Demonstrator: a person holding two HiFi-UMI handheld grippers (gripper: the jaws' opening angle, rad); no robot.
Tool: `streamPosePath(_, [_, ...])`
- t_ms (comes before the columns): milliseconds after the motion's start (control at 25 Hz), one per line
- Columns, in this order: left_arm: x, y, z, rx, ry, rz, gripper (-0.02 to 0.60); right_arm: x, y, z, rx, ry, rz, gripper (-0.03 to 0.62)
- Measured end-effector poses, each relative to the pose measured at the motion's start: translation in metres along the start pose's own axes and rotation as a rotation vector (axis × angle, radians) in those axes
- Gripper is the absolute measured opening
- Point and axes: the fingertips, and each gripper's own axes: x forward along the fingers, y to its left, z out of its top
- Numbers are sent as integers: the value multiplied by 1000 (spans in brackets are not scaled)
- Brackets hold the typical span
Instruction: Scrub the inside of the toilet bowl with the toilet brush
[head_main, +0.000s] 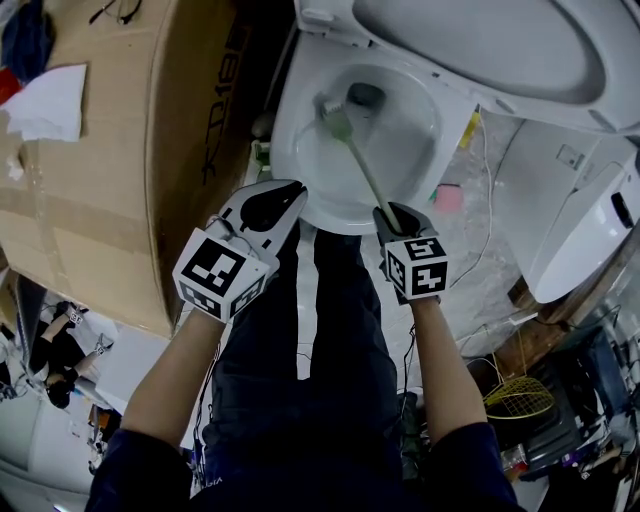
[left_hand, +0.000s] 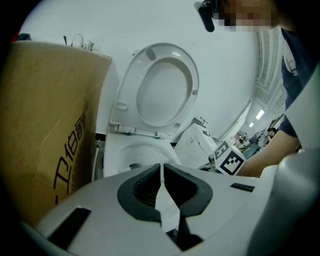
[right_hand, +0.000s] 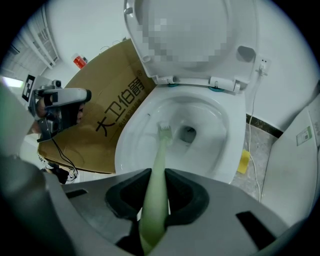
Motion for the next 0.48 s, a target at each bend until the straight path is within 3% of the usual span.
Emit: streamPosePath(480, [9, 7, 8, -9, 7, -3, 44, 1, -18, 27, -13, -14, -21, 87])
